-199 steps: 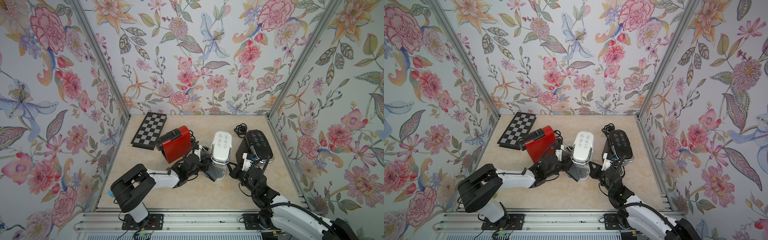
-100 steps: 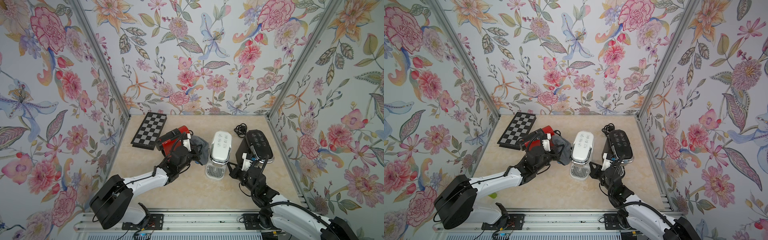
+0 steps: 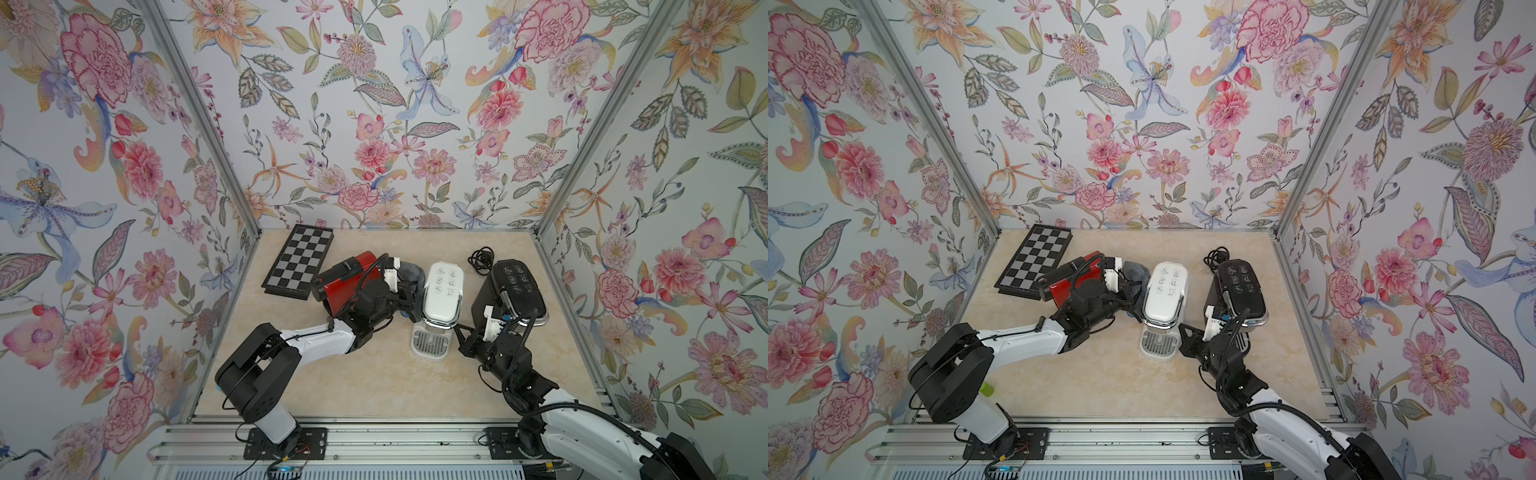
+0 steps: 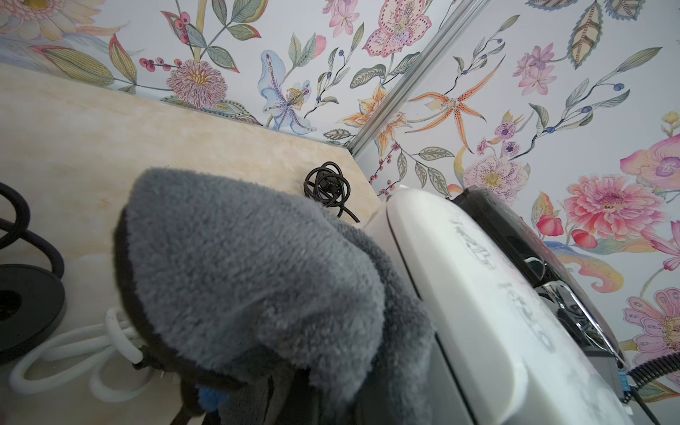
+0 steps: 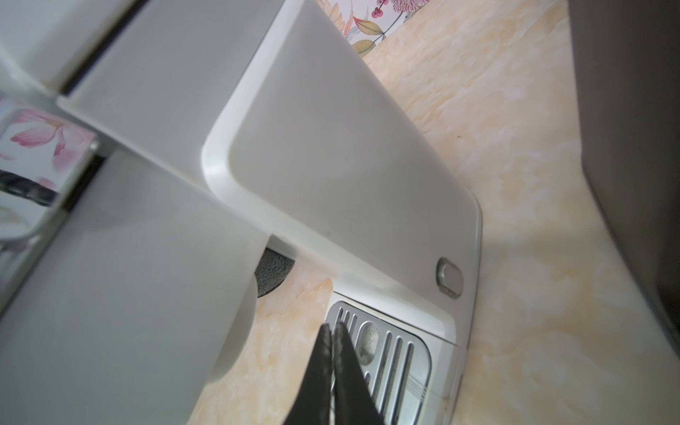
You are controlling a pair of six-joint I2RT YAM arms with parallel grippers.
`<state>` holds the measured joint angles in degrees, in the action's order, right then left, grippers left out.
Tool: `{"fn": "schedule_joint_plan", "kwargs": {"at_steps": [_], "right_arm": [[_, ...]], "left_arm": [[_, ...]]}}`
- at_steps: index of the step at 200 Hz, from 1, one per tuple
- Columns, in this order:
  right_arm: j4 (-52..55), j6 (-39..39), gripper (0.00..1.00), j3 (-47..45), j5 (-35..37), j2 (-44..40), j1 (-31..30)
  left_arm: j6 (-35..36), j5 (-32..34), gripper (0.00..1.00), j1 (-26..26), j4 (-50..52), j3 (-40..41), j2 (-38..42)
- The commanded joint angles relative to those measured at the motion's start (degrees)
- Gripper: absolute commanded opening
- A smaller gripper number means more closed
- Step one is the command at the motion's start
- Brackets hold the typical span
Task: Wipe the surface of a coffee machine
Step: Wipe the dirt from the surface of the coffee machine.
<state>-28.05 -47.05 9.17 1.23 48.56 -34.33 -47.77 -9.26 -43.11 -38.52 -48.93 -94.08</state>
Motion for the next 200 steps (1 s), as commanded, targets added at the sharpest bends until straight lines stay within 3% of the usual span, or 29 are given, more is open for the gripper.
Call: {"fn": "schedule_joint_plan", "kwargs": {"at_steps": [1, 134, 200], "right_arm": [[0.9, 0.5, 0.08, 2.1, -0.6, 0.5, 1.2], [1.9, 4.2, 0.08, 8.7, -10.4, 7.8, 9.6], [3.1, 6.2, 0.09, 13.7, -17.5, 15.2, 11.7]], "left_arm": [[-0.5, -4.4, 0.00, -0.6, -2.7, 0.5, -1.6], [-6.4, -6.6, 0.00, -2.0, -12.4, 8.8, -8.7], [-3.4, -5.7, 0.00, -4.3, -2.8, 6.7, -0.8]]}}
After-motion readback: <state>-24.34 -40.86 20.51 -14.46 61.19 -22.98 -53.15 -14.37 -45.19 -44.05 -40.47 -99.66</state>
